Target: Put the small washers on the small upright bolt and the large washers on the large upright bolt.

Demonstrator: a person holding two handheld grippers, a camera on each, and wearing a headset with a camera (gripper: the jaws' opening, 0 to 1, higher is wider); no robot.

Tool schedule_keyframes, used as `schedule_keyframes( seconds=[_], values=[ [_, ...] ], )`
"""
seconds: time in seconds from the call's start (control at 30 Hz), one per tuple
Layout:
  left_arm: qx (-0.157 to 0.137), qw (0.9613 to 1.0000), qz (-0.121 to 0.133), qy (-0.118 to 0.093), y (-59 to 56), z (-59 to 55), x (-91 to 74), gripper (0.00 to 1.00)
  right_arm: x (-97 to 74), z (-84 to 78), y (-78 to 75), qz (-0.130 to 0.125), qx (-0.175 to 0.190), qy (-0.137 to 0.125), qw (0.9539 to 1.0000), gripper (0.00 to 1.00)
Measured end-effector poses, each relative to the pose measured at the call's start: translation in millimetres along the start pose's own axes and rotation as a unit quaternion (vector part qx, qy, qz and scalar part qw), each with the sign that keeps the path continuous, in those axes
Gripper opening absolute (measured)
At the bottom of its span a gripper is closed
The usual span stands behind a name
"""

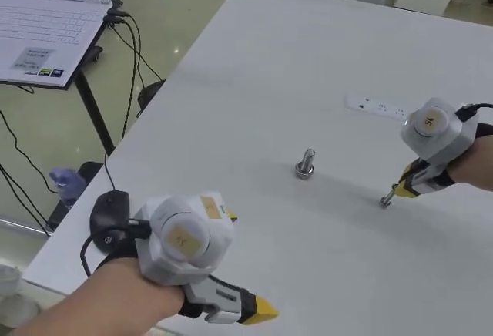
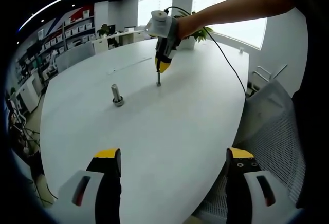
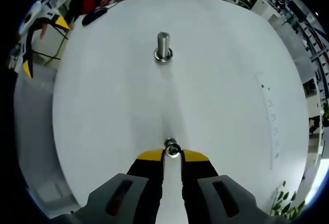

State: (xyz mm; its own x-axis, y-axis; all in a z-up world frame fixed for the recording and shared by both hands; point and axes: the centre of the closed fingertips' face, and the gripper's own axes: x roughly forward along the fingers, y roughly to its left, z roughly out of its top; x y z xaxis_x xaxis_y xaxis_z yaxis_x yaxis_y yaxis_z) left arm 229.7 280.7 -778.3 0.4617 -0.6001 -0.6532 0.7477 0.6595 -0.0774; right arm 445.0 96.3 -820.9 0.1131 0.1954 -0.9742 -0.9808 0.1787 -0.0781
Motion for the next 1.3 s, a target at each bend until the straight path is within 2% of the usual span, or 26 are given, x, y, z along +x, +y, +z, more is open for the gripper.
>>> schedule_keyframes(
  seconds=[0.37,0.83,1.3],
  values=[
    [0.001,0.9999,-0.006,0.016,-3.5,-6.2,3.6,0.81,16.4,-5.6,-2.1,-0.002,-0.008,0.014,0.9999,0.13],
    [-0.005,0.9997,-0.008,0.025,-3.9,-11.5,5.8,0.80,38.5,-4.3,0.3,0.003,-0.014,0.021,0.9997,0.13],
    [-0.010,0.9995,-0.007,0.030,-4.3,-18.7,4.8,0.79,40.4,-3.2,4.8,0.003,-0.011,0.022,0.9997,0.13]
  ],
)
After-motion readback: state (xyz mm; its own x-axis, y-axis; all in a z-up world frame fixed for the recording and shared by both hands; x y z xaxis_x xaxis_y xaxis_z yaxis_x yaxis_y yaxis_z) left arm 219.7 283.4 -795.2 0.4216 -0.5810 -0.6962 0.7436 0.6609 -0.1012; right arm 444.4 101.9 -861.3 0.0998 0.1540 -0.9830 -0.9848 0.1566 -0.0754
